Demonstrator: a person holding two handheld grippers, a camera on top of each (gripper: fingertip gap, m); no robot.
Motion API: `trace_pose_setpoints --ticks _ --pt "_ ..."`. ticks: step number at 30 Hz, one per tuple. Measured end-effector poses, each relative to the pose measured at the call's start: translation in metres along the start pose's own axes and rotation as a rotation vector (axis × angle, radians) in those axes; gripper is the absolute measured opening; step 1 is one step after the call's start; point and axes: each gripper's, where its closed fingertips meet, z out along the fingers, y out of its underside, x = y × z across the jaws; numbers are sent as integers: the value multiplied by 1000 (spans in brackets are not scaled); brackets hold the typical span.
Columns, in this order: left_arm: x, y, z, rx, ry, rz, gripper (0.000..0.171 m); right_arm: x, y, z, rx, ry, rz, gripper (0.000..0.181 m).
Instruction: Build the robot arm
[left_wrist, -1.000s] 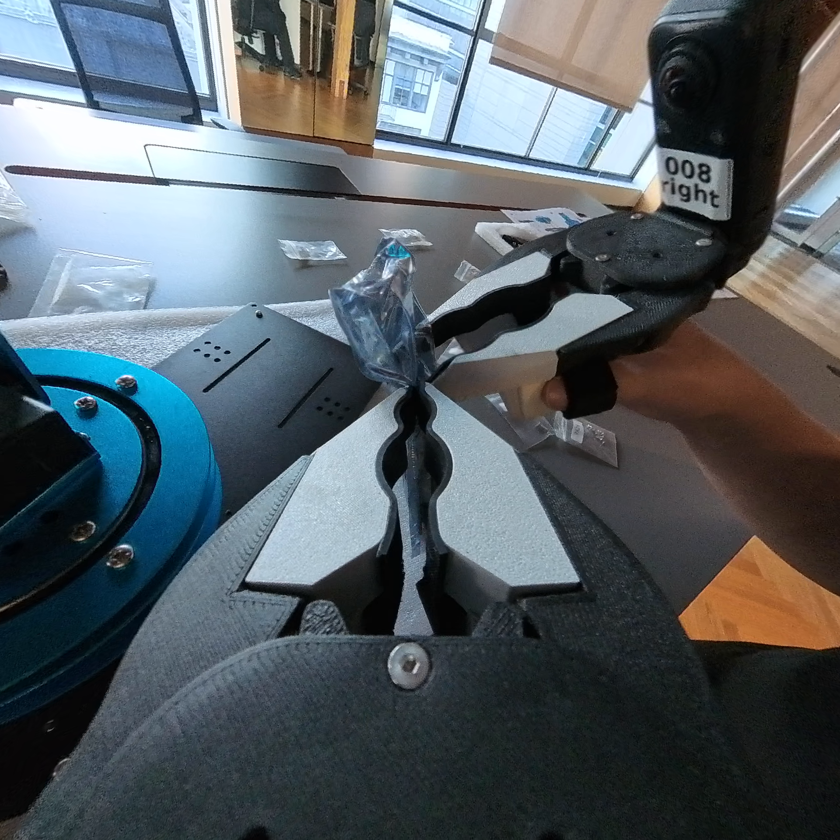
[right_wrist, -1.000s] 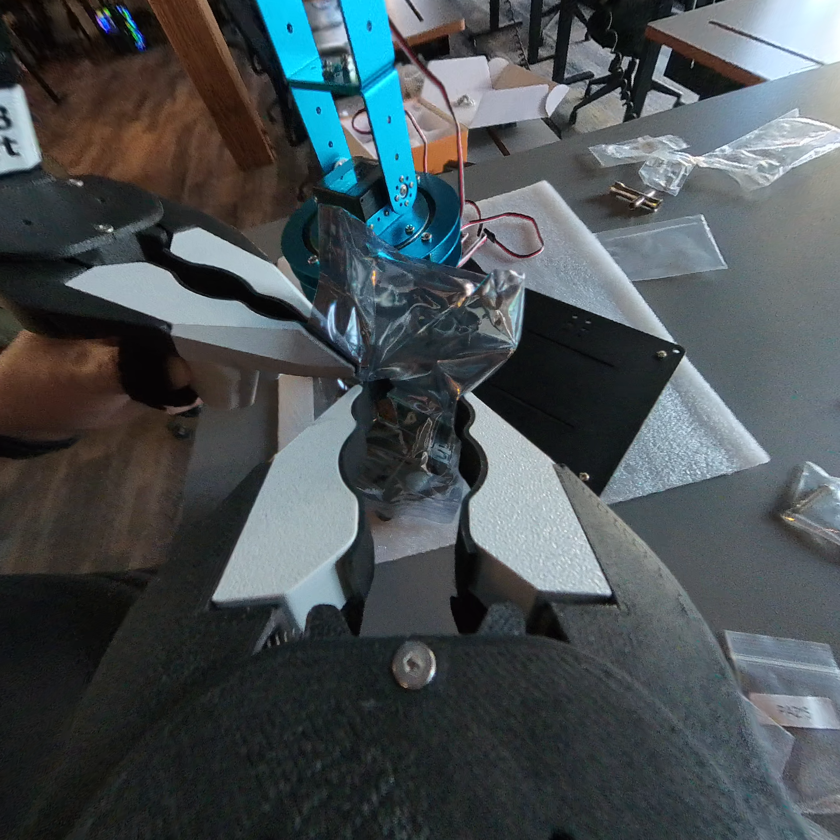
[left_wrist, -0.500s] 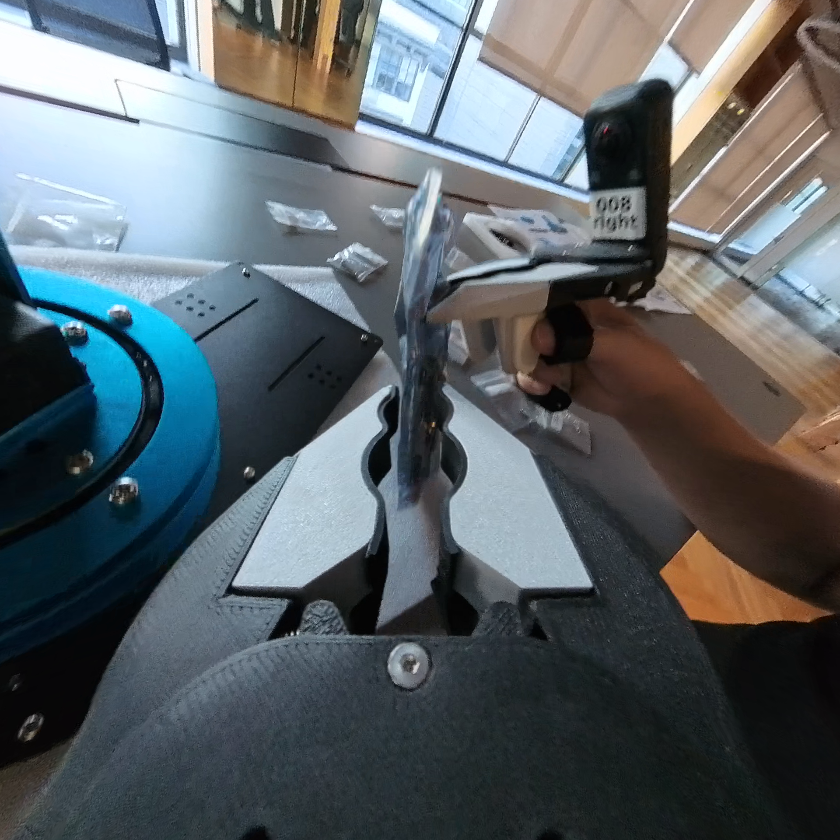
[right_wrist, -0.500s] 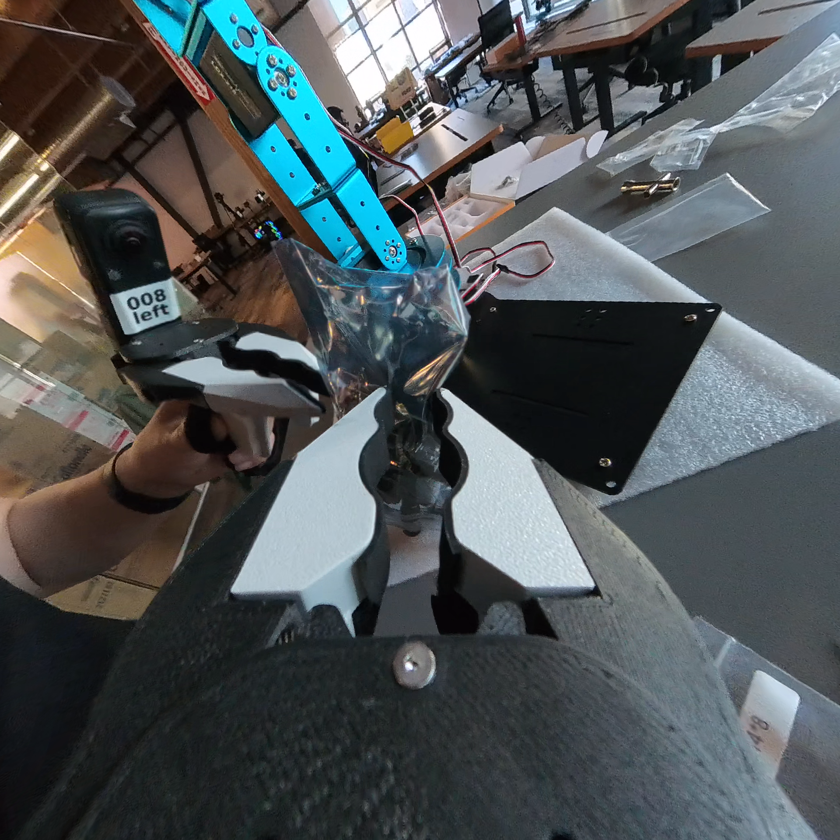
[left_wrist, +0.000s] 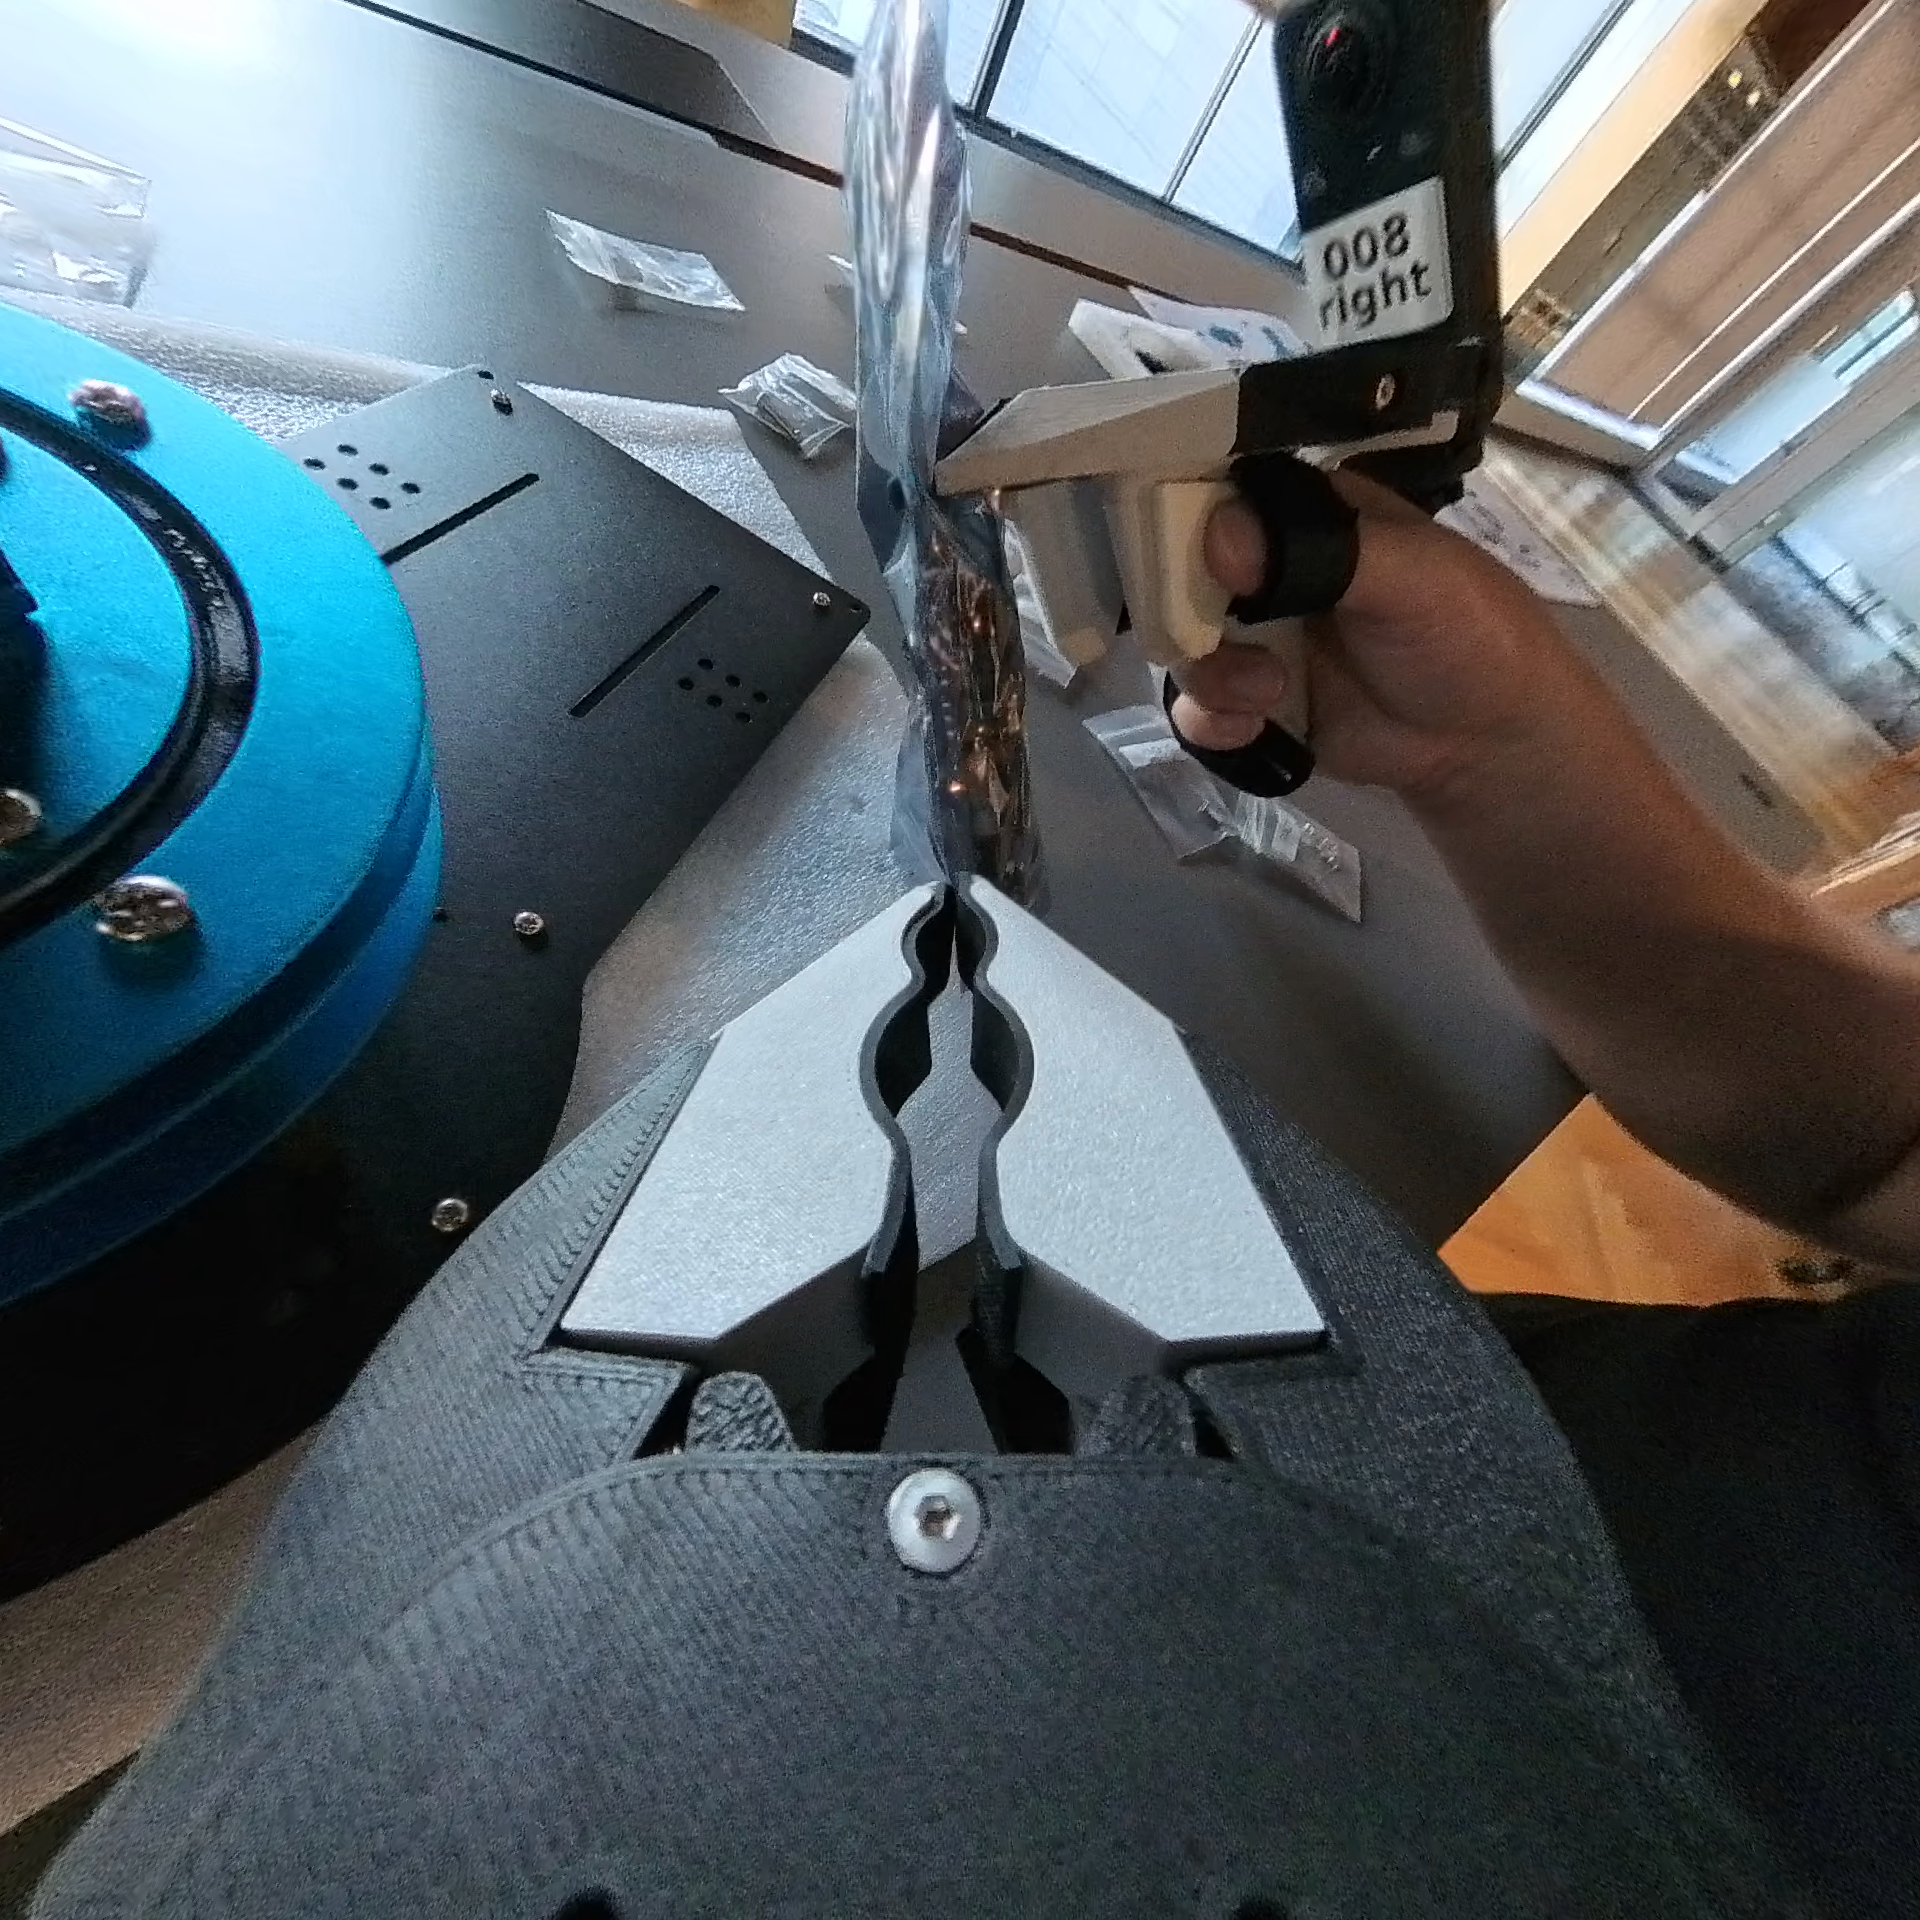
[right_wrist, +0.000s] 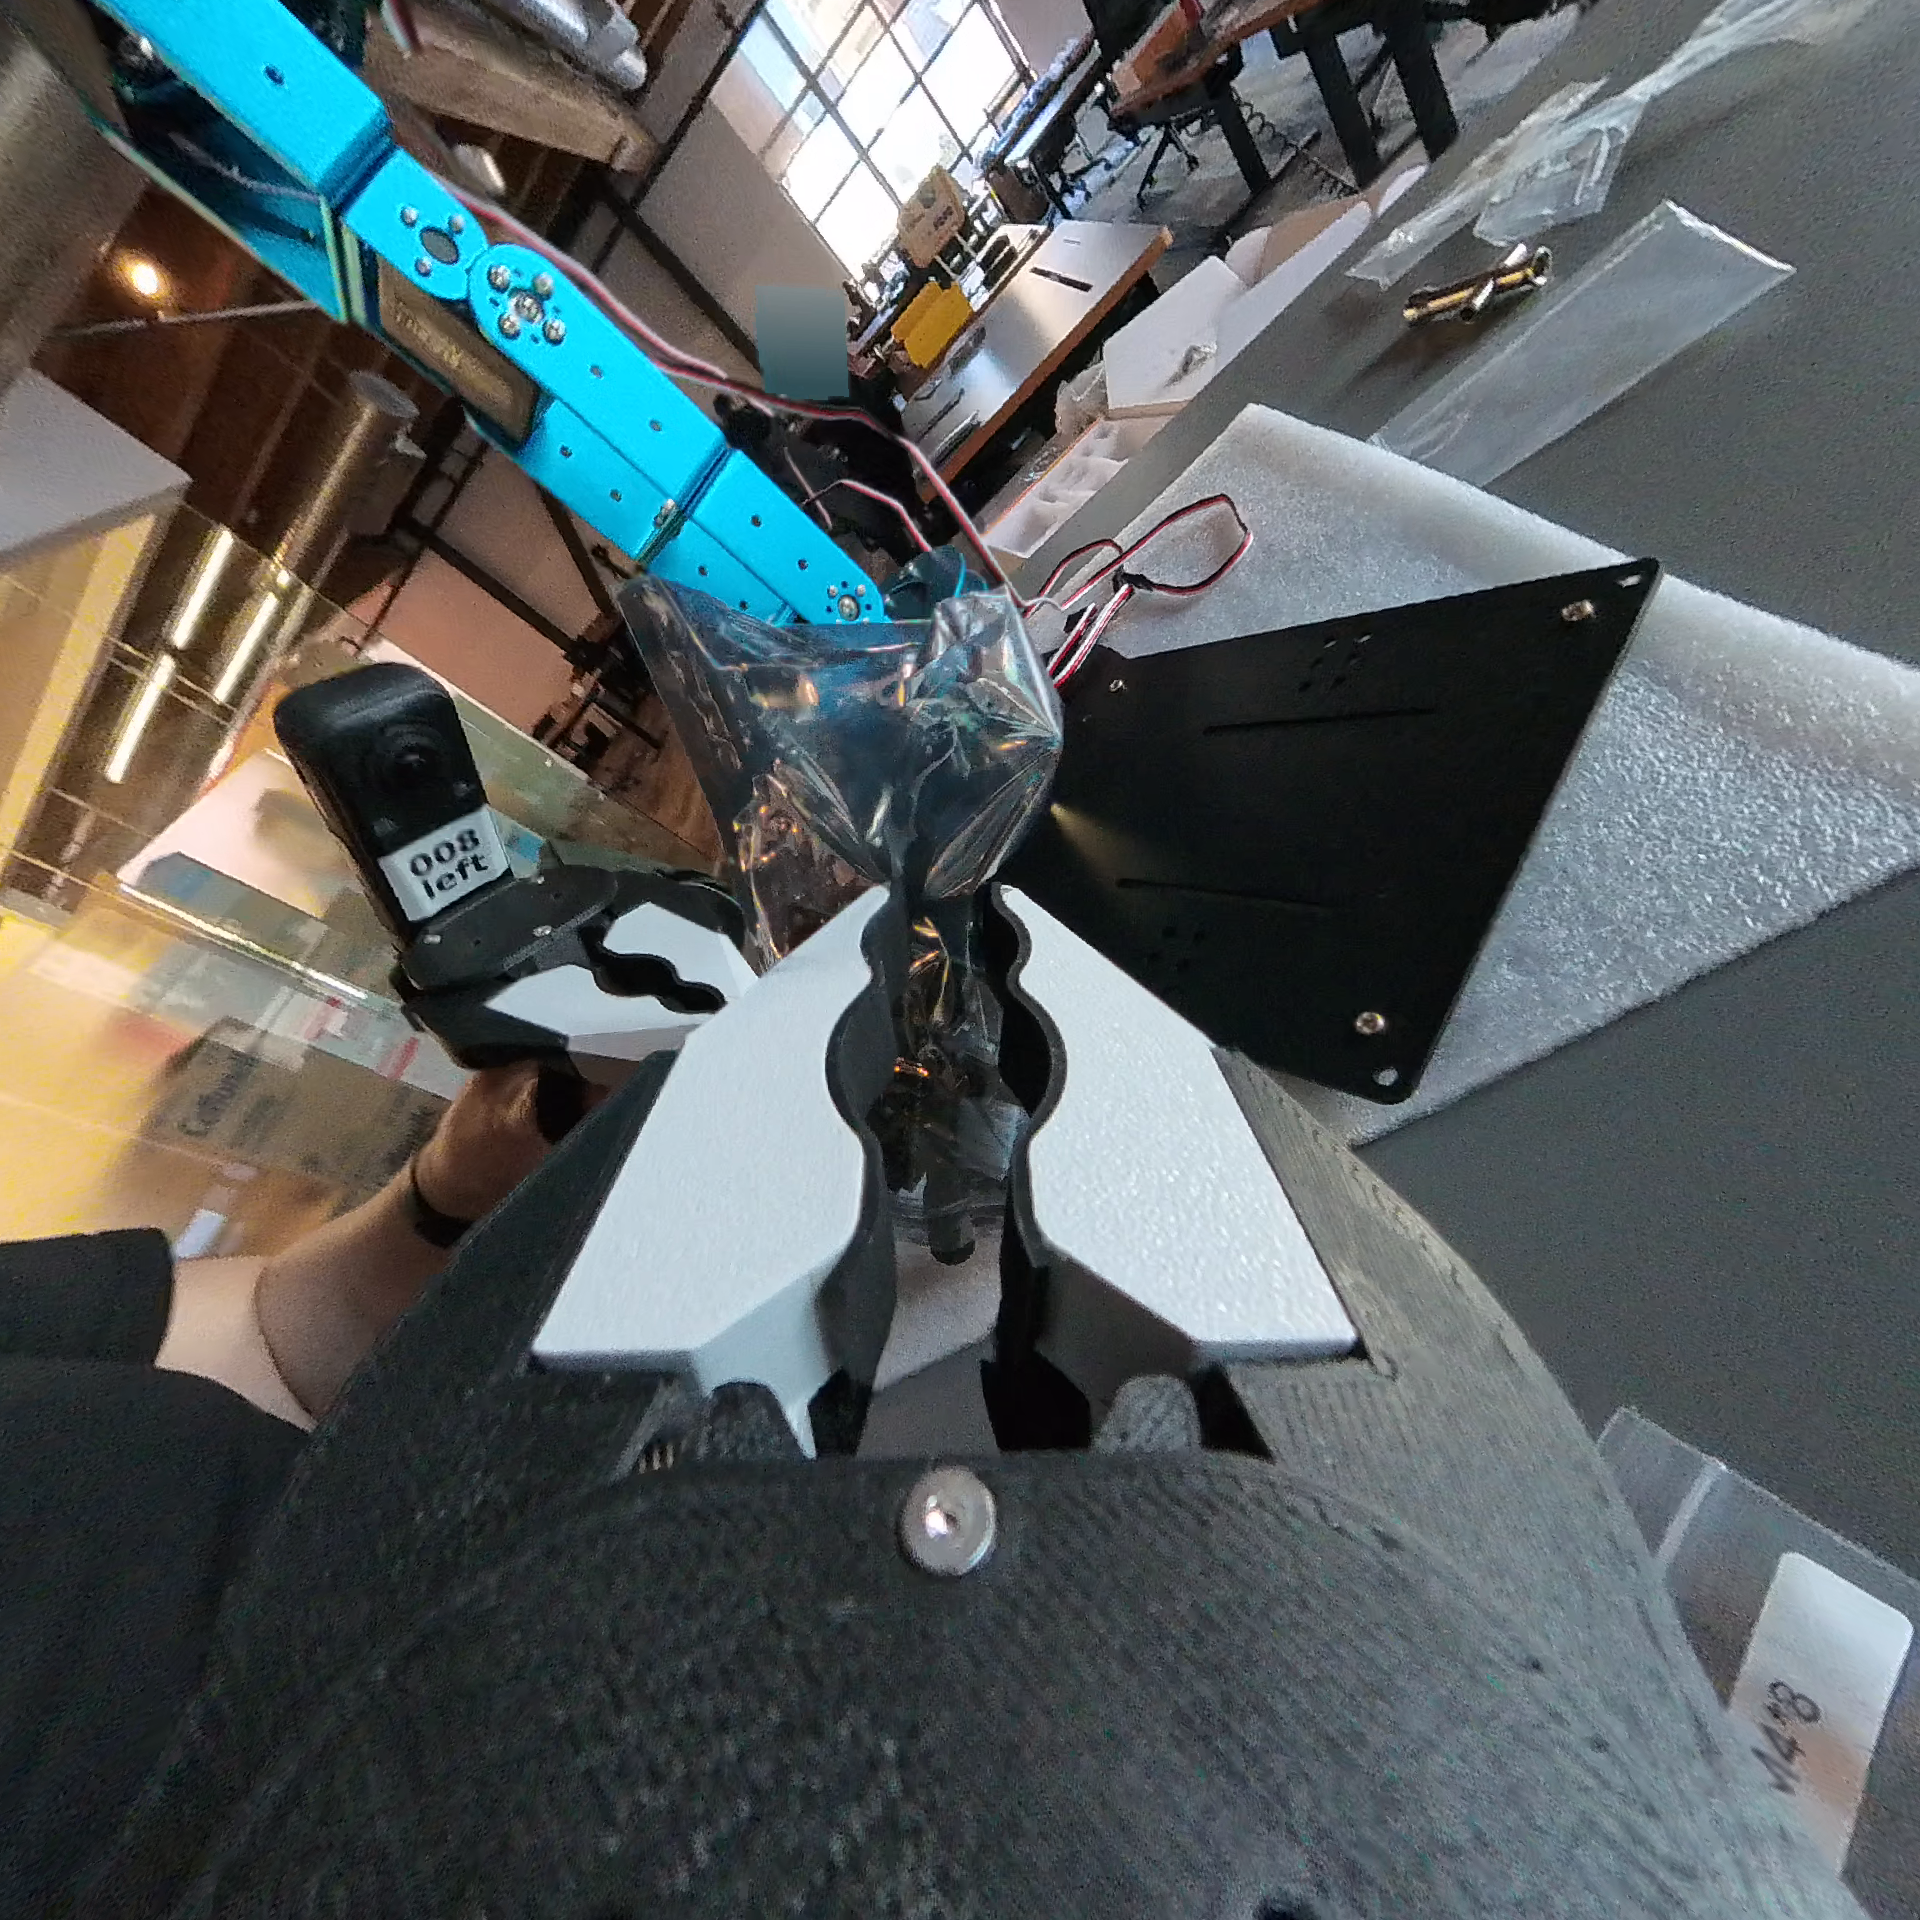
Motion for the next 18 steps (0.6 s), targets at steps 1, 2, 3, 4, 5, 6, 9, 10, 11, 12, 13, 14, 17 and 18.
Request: trace_pose_setpoints --ticks 1,2,3,4,5,6,9,10,11,12,13,14,17,18 --pt "0 -2 -1 14 7 -16 0 1 -1 0 3 -7 33 12" --pt "1 -4 -2 24 15 -25 0 1 -1 0 -1 -21 70 12" --pt "3 -5 -3 33 26 -29 0 1 -1 -1 -4 -37 109 12" --pt "6 -6 -3 39 36 -30 0 0 -1 -1 -8 -53 149 11" --pt "8 -6 -3 39 47 -32 0 -1 0 -2 -15 -70 186 10" --pt "11 -5 -3 37 61 -35 0 -2 1 -3 -24 -85 215 9" --pt "15 -5 -3 55 93 -37 0 -3 3 -5 -38 -121 274 8" --pt "14 -5 -1 59 91 -37 7 -2 4 -5 -48 -126 286 7" --pt "15 -4 0 63 97 -42 16 0 5 -6 -51 -128 292 6" --pt "16 -5 1 66 111 -47 20 1 5 -6 -44 -133 301 6" --pt "17 -4 2 65 113 -50 17 1 5 -6 -43 -143 316 6" --pt "15 -4 3 62 101 -45 4 1 4 -6 -41 -156 328 6" --pt "14 -3 6 38 98 -38 0 4 3 -5 -31 -163 346 9" --pt "14 -3 6 32 96 -45 0 6 3 -5 -24 -158 346 11"
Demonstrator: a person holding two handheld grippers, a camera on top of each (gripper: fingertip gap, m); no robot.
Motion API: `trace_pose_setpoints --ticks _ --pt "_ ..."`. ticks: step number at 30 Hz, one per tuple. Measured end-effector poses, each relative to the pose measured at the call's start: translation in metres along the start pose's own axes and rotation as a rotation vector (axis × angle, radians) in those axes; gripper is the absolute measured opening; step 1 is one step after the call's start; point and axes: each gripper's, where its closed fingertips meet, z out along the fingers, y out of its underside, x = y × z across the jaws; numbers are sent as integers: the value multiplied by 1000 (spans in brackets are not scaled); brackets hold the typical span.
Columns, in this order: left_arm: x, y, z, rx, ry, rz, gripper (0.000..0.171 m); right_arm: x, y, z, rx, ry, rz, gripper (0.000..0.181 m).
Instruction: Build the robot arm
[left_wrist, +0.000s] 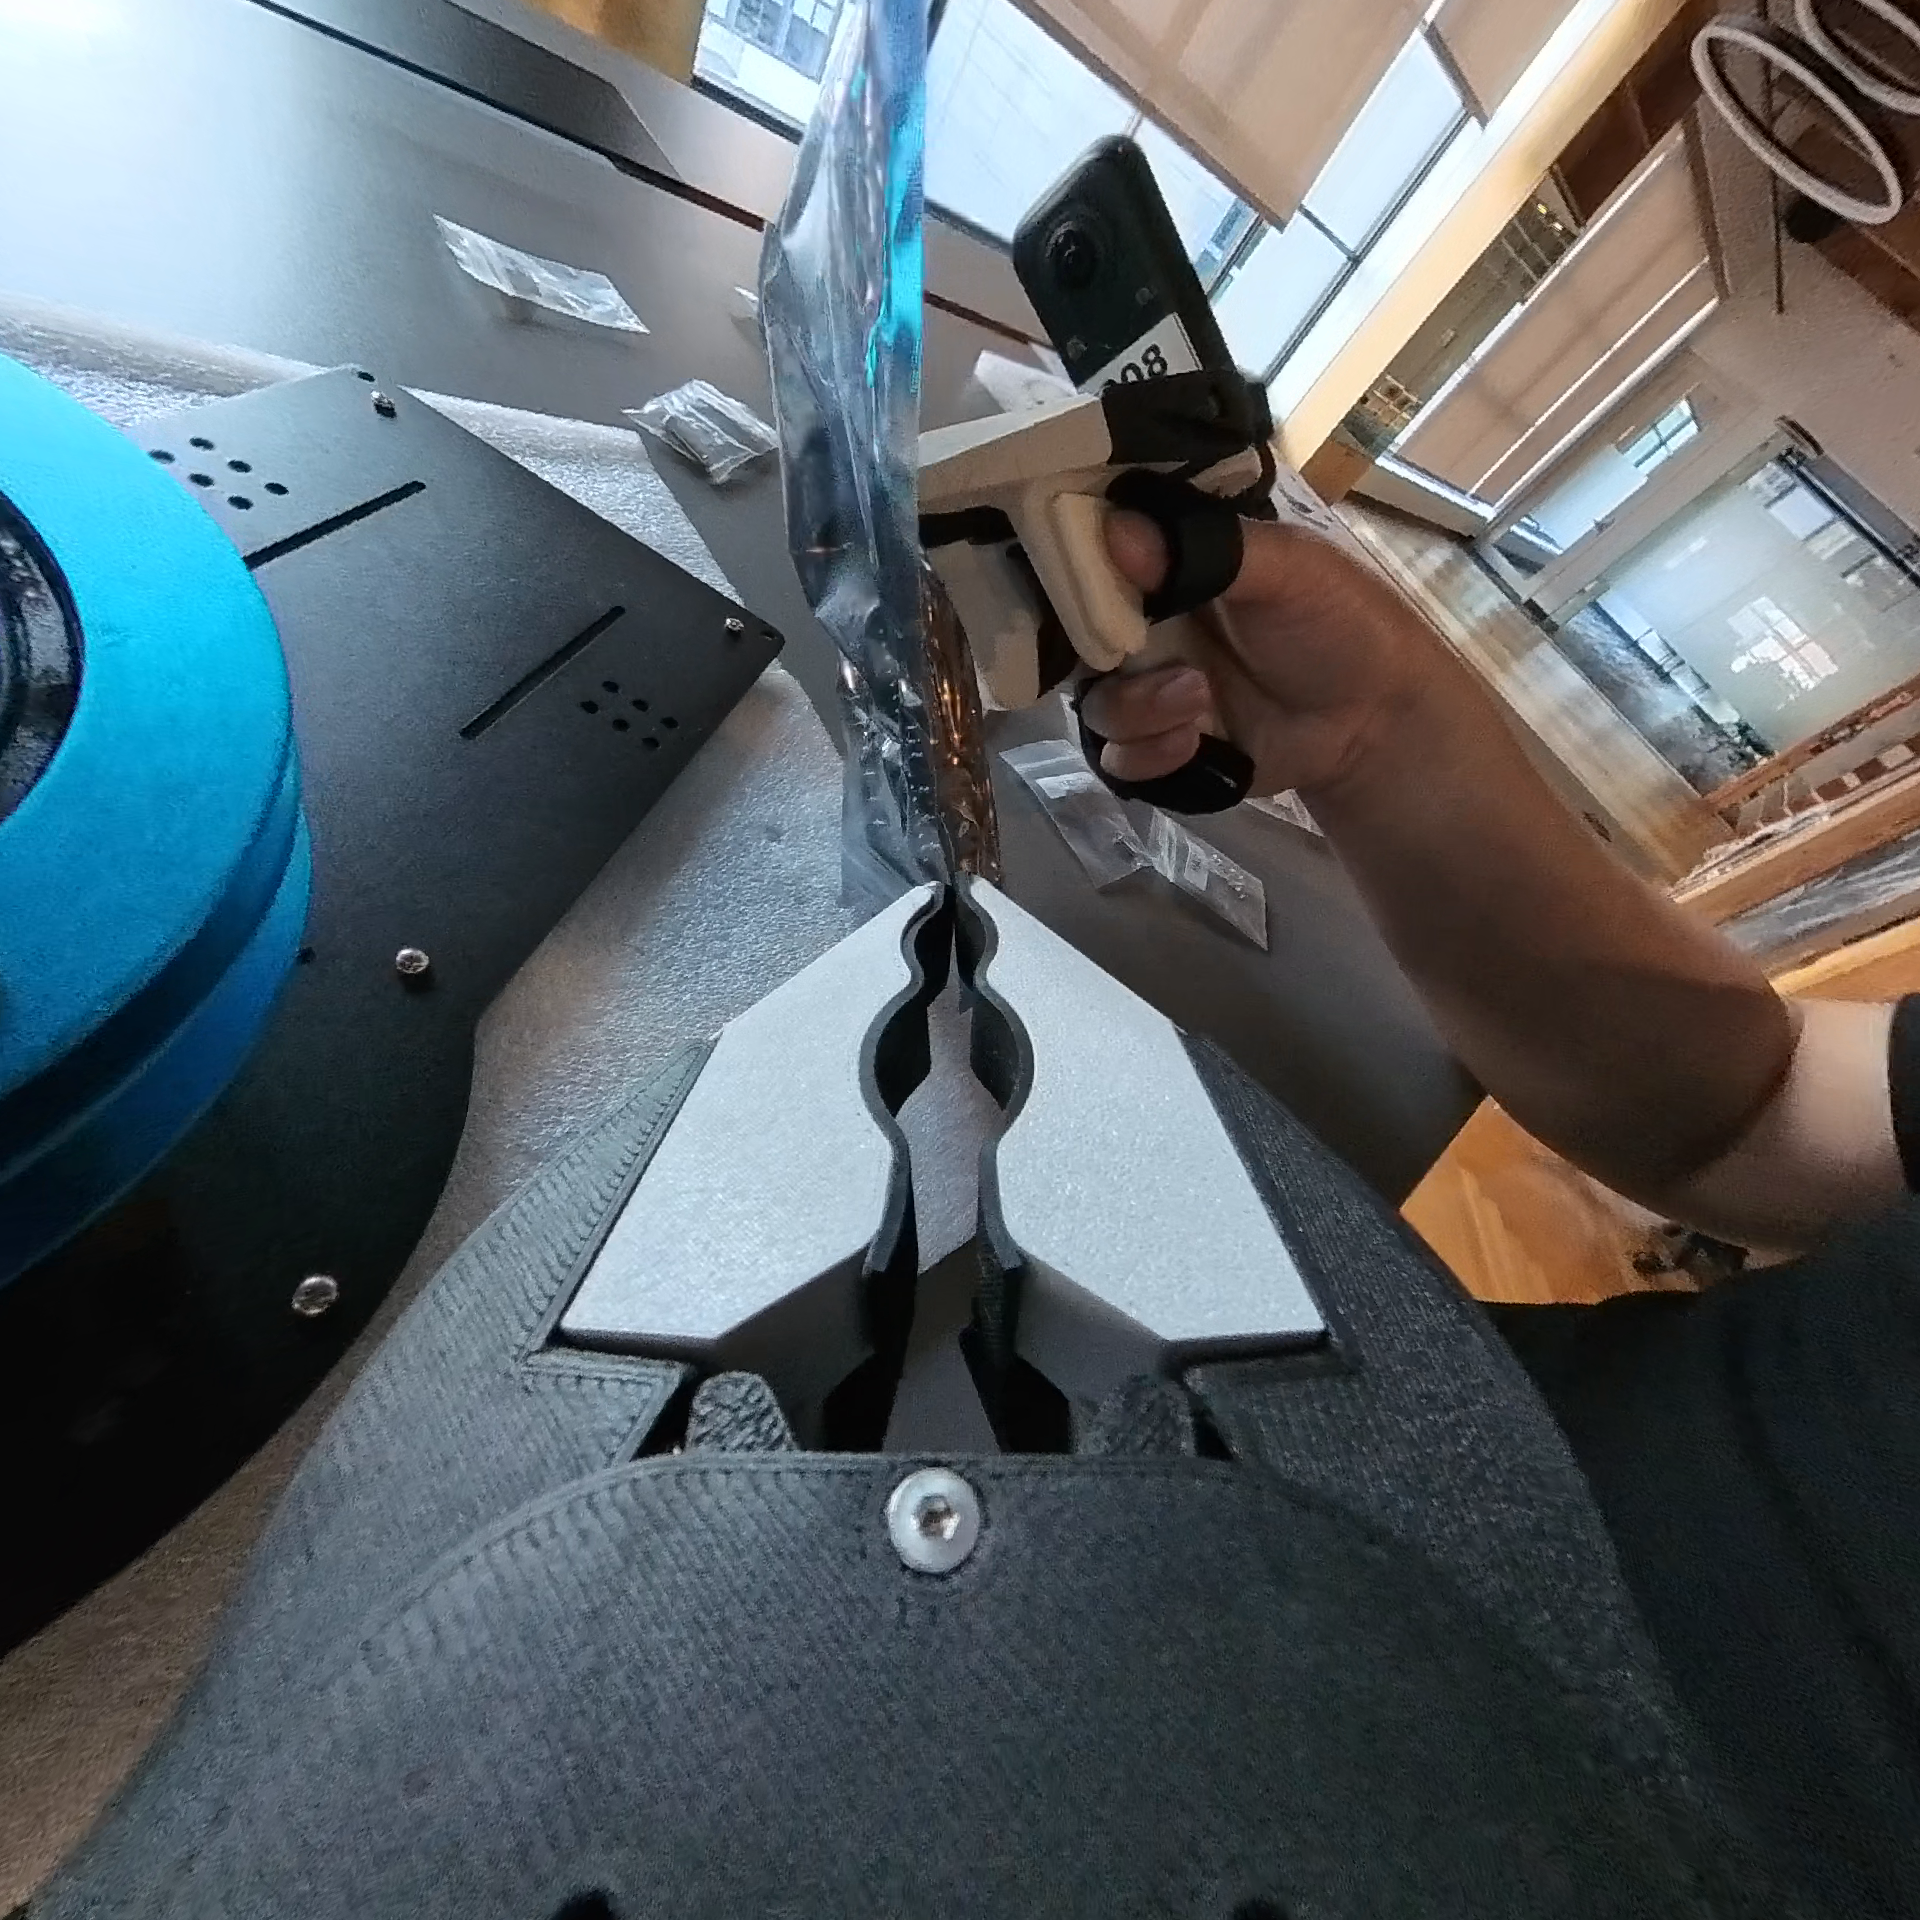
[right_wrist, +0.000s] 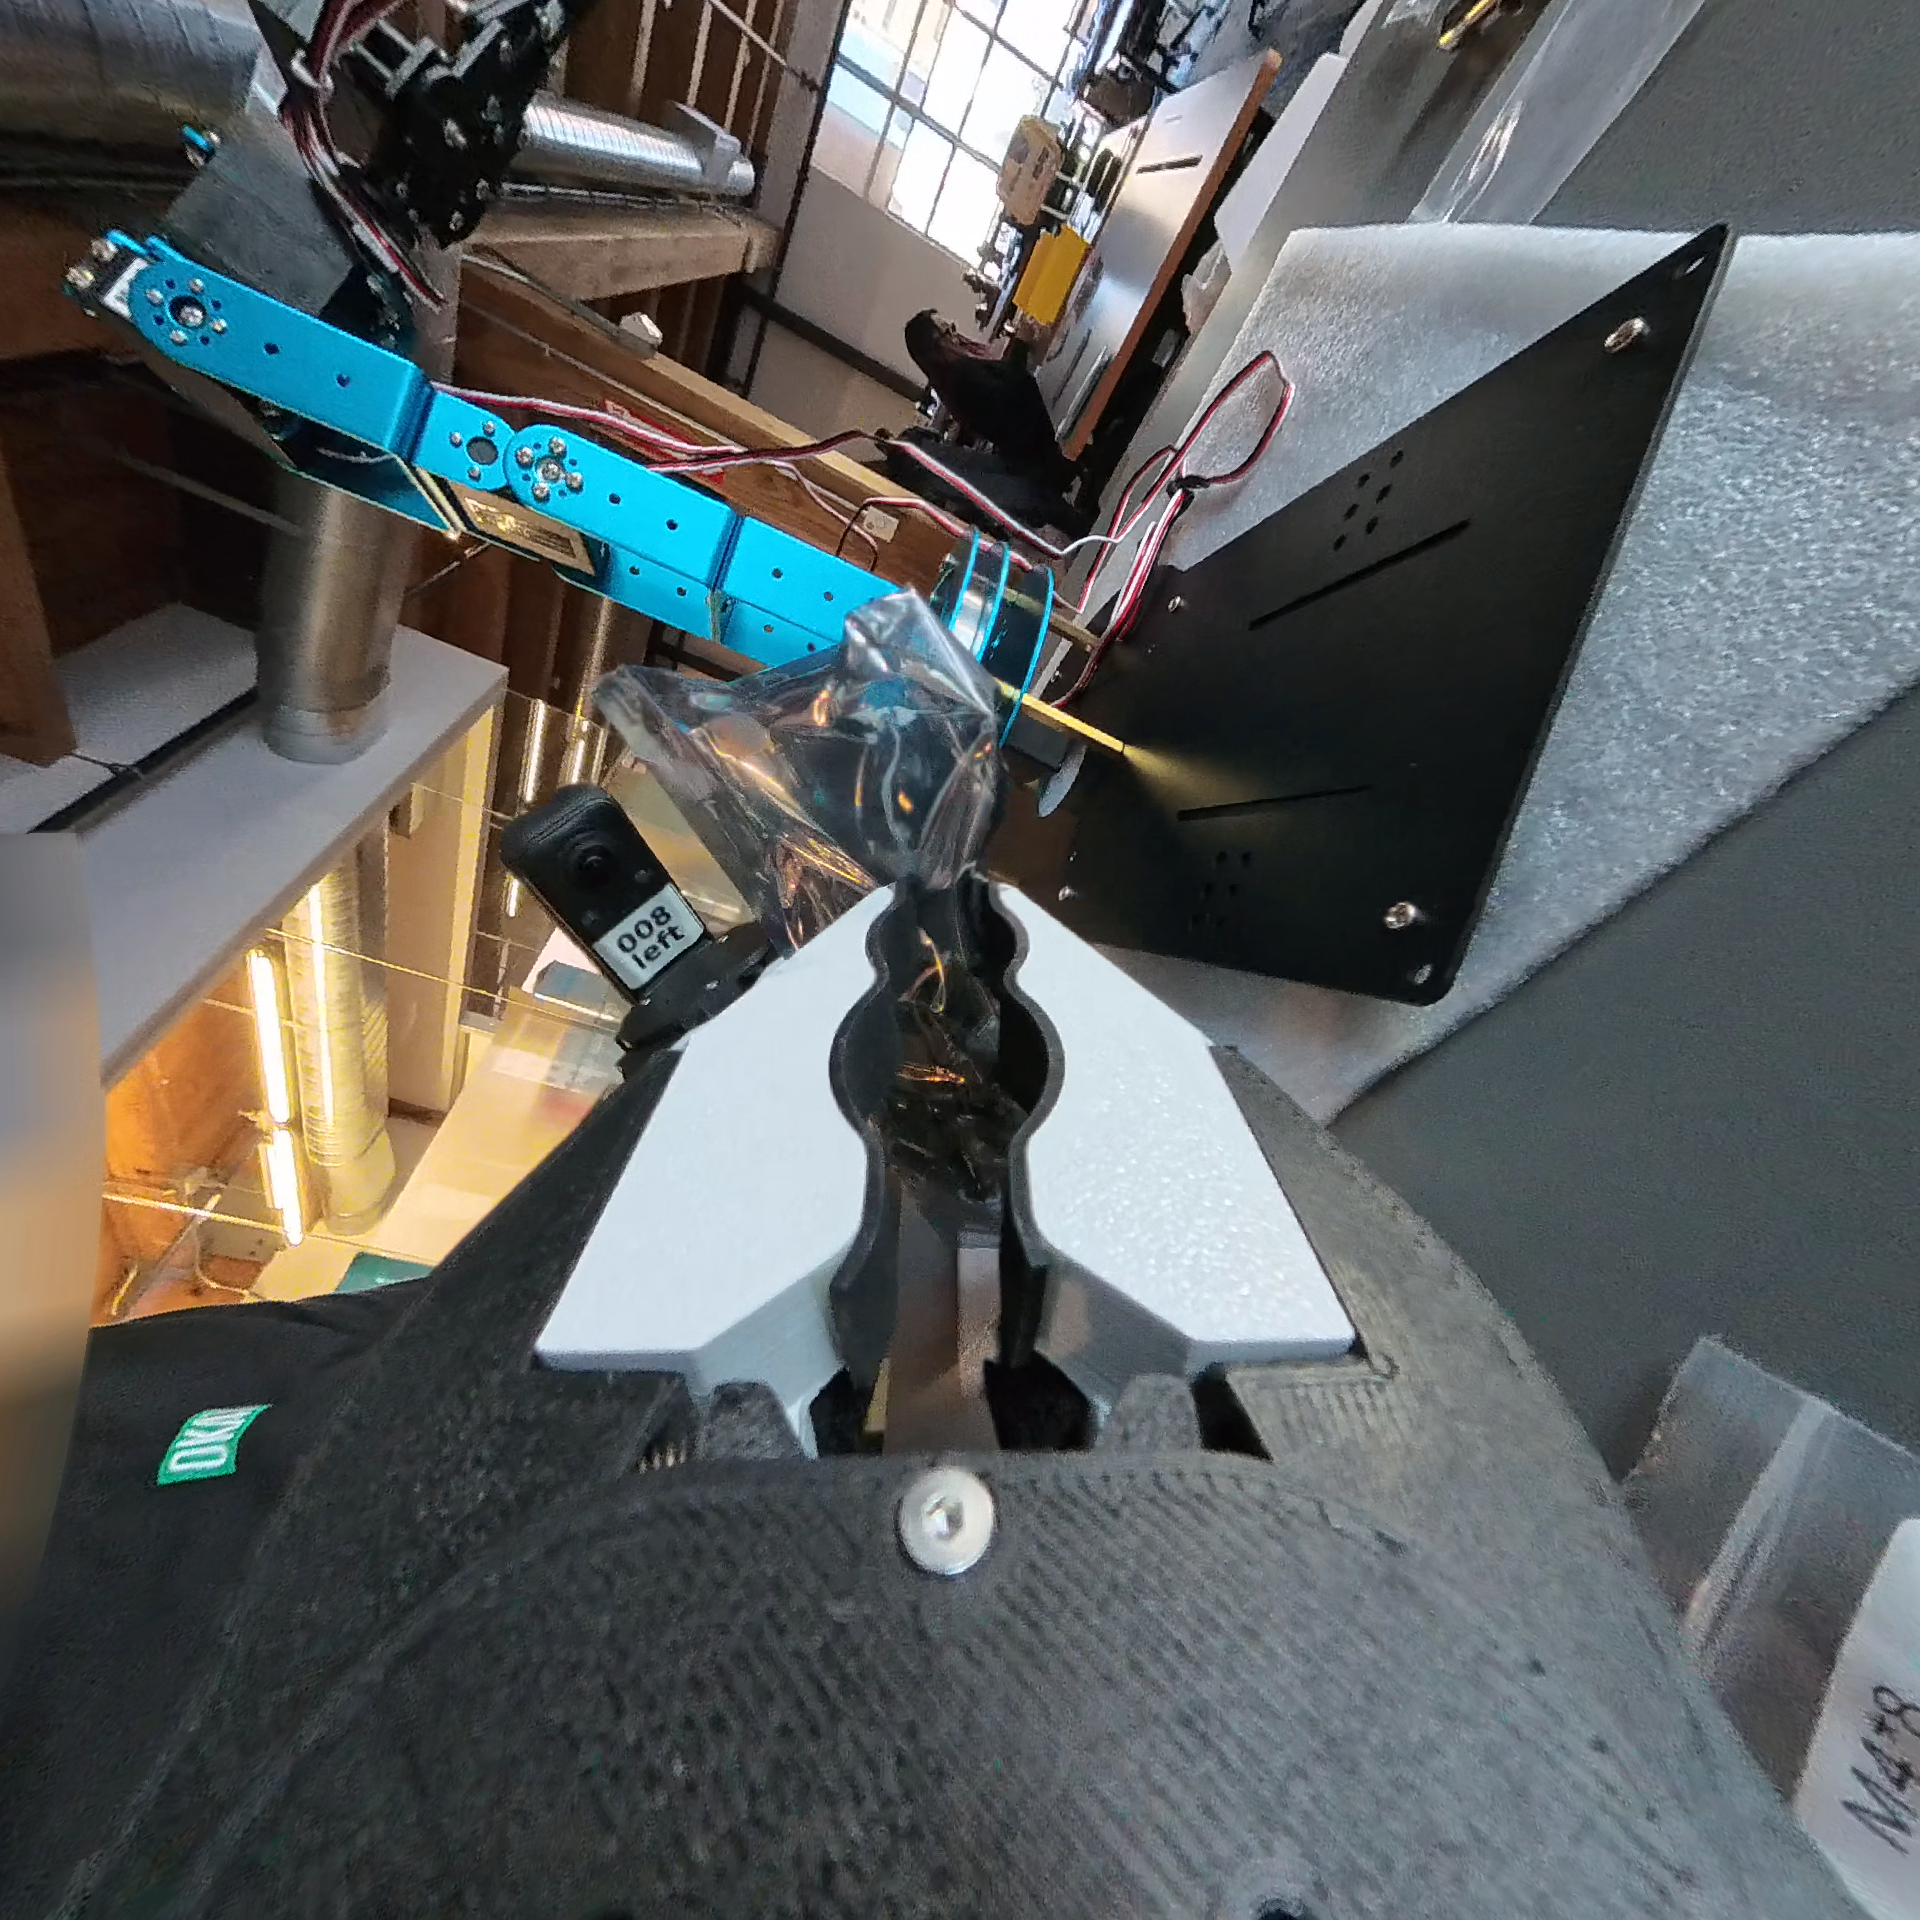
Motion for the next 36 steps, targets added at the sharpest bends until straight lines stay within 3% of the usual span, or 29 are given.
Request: trace_pose_setpoints --ticks 5,8,14,18,21,24,27,30,33,36 --pt "6 -8 1 26 73 -112 0 0 -7 -1 33 -3 -51 28" --pt "9 -7 2 33 118 -173 0 4 -4 -1 6 16 -68 26" --pt "9 -5 3 23 105 -168 0 22 6 -1 -49 87 -89 32" --pt "10 -1 2 14 89 -167 0 15 10 -8 -53 77 -129 32" --pt "10 0 2 24 79 -186 0 5 16 -23 -50 158 -363 32" --pt "9 2 0 37 65 -237 0 -2 32 -39 -101 300 -724 28" --pt "11 7 -1 55 45 -287 0 -6 54 -44 -212 353 -1059 23" --pt "12 12 -2 92 20 -328 0 12 67 -42 -353 439 -1344 18" --pt "11 13 -4 133 19 -381 0 21 76 -32 -407 441 -1486 19" --pt "9 13 -4 164 29 -422 0 14 75 -21 -353 415 -1548 18"
